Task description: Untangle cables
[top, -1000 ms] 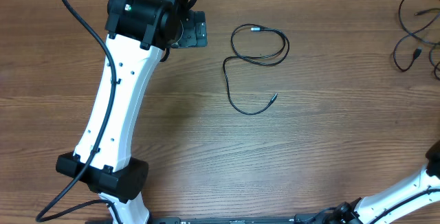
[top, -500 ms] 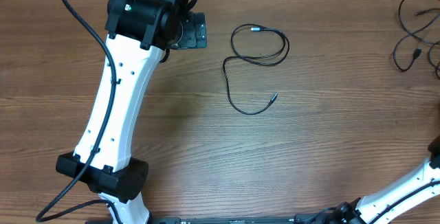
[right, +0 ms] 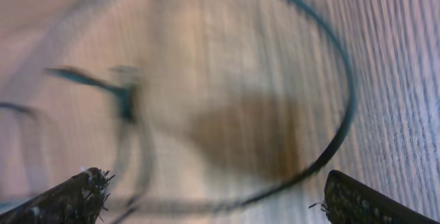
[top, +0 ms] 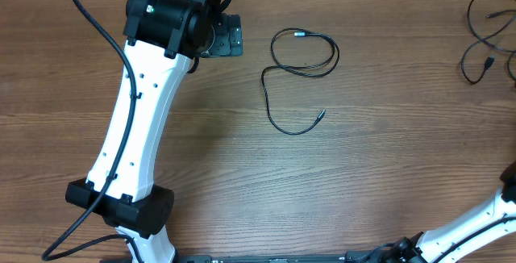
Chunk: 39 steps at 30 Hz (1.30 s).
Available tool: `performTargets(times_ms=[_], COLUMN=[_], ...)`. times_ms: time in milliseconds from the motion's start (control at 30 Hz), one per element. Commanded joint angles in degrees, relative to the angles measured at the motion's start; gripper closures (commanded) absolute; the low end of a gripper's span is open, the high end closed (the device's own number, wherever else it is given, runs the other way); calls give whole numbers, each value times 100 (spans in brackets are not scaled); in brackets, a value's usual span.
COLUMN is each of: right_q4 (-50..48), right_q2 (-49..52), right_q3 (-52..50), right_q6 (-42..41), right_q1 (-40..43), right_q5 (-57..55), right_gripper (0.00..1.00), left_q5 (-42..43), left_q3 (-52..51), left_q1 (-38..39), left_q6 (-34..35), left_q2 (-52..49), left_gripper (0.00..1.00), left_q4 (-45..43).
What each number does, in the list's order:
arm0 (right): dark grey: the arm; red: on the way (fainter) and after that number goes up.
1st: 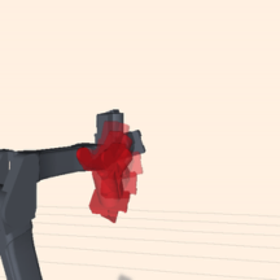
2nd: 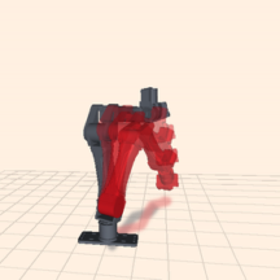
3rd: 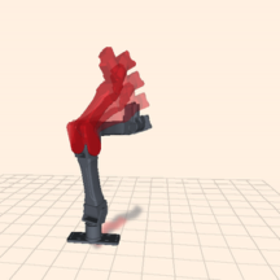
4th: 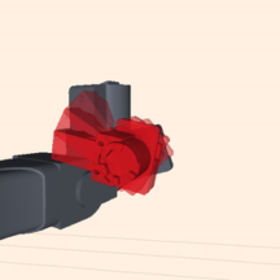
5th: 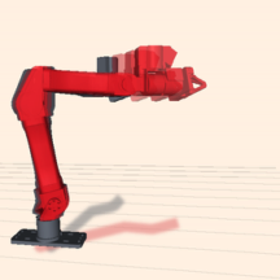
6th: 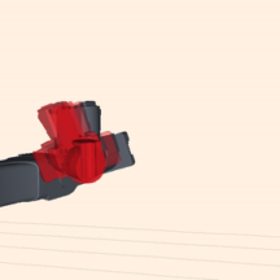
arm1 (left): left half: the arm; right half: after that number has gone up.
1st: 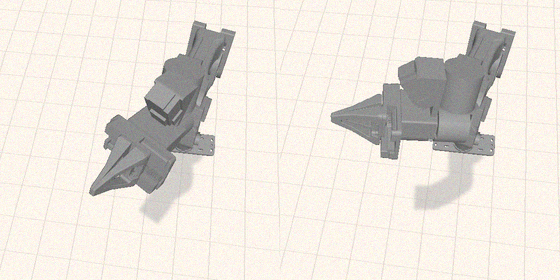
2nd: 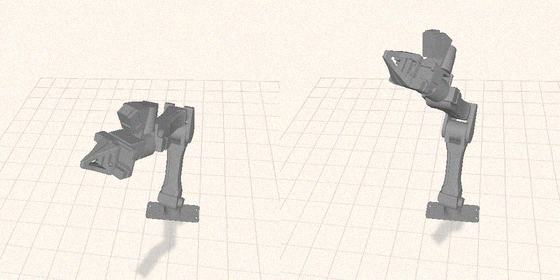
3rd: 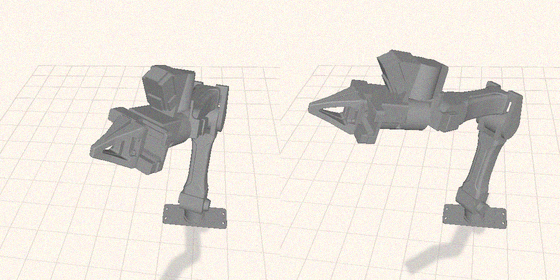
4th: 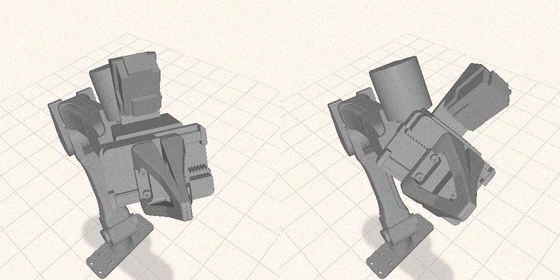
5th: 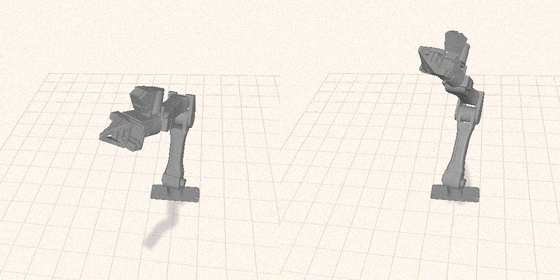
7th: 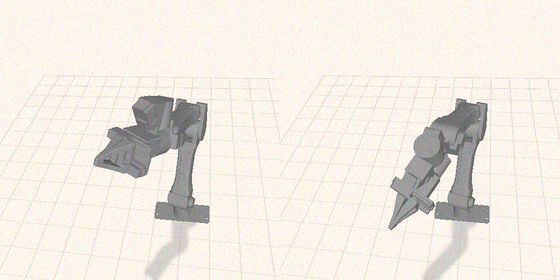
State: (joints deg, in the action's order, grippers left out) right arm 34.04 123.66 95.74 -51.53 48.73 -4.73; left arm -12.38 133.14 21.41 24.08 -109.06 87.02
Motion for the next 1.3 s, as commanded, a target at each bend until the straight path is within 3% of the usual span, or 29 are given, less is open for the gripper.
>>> performTargets(times_ms=[0, 233, 367, 433, 500, 567, 700, 833, 967, 1167, 1267], right_q4=[-83, 13, 404, 452, 387, 339, 352, 356, 315, -133, -328], right_q2=[-907, -1255, -1255, -1255, -1255, -1255, -1252, -1202, -1016, -348, -4], right_q3=[345, 345, 345, 343, 343, 343, 321, 289, 289, 289, 289], right_q6=[98, 94, 203, 931, 1631, 2457, 4076, 4629, 3635, 1167, -778], right_q1=[15, 7, -74, -184, -433, -800, -1797, -3084, -4201, -5287, -5525], right_q5=[-22, 28, 1309, 2271, 2914, 3193, 3224, 2791, 1853, 1104, 957], right_gripper=[0, 0, 0, 0, 11, 11, 7, 2, 2, 1, 13], left_q5=[39, 39, 37, 37, 37, 22, 17, 17, 17, 20, 20], left_q3=[9, 9, 9, 9, 9, 9, 9, 9, 9, 9, 9], left_q1=[4, 4, 4, 4, 4, 4, 4, 4, 2, 4, 4], left_q6=[125, 125, 125, 125, 125, 125, 125, 122, 122, 9, 9], left_q2=[-35, -35, -35, -35, -35, -35, -35, -35, -35, -35, -35], left_gripper=[0, 0, 0, 0, 0, 0, 0, 0, 0, 0, 0], left_q4=[-31, -31, -33, -39, -48, -52, -87, -162, -173, -127, -98])
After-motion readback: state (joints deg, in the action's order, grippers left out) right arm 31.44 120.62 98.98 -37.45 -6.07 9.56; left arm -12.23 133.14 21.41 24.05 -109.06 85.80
